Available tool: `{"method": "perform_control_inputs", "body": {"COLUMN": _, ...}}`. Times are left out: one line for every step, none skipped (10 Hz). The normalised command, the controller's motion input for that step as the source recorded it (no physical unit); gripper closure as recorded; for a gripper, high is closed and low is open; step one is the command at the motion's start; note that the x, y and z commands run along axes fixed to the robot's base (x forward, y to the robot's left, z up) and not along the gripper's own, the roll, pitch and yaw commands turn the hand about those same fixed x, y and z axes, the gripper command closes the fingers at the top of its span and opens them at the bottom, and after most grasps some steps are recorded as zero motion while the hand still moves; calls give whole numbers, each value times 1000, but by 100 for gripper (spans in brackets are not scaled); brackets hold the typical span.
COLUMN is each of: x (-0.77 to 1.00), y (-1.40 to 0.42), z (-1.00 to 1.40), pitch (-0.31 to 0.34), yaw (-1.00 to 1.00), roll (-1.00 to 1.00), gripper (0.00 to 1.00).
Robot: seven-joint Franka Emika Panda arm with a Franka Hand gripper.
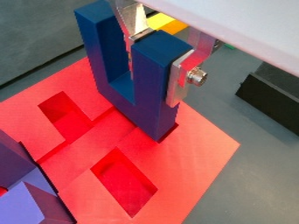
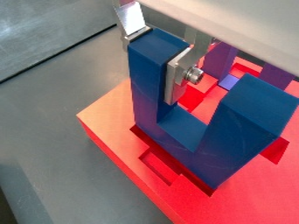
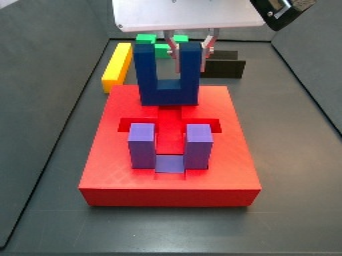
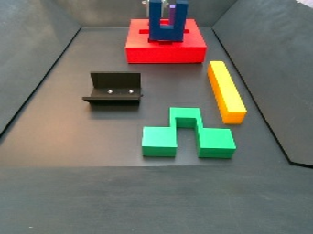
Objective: Pick up the blue object. Move up. Move to above the board. Insert the blue object.
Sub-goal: Insert the blue object.
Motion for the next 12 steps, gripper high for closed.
{"method": "perform_control_inputs", "body": {"x": 166, "y": 309, "z": 20, "pitch": 0, "yaw": 0, "roll": 0, "gripper": 100}}
{"method": "perform_control_inputs", "body": {"x": 109, "y": 374, "z": 0, "pitch": 0, "yaw": -31, "roll": 0, "gripper": 100}}
{"method": "perform_control_inputs", "body": {"x": 89, "y": 309, "z": 0, "pitch": 0, "yaw": -71, "roll": 0, "gripper": 100}}
{"method": "perform_control_inputs", "body": {"x": 0, "y": 6, "z": -83, "pitch": 0, "yaw": 0, "roll": 0, "gripper": 100}}
{"method": "perform_control_inputs", "body": {"x": 0, "y": -60, "z": -166, "pitch": 0, "yaw": 0, "roll": 46, "gripper": 100}}
{"method": "perform_control_inputs", "body": {"x": 0, "y": -220, "z": -123, "pitch": 0, "yaw": 0, "roll": 111, "gripper": 100}}
{"method": "perform_control_inputs", "body": {"x": 0, "y": -294, "z": -134, "pitch": 0, "yaw": 0, "roll": 173, "gripper": 100}}
{"method": "perform_control_inputs", "body": {"x": 71, "y": -280, "z": -157, "pitch": 1, "yaw": 0, "roll": 194, "gripper": 100}}
{"method": "perform_control_inputs", "body": {"x": 209, "y": -177, "z": -223, "pitch": 0, "yaw": 0, "roll": 273, "gripper": 100}}
{"method": "perform_control_inputs", "body": {"x": 311, "y": 0, "z": -137, "pitch": 17, "yaw": 0, "roll": 291, "gripper": 100}}
{"method": "perform_control_inputs", "body": {"x": 251, "y": 0, "z": -146, "pitch": 16, "yaw": 0, "roll": 264, "gripper": 100}}
{"method": "perform_control_inputs", "body": {"x": 283, "y": 14, "z": -229, "pitch": 0, "yaw": 0, "roll": 224, "gripper": 100}}
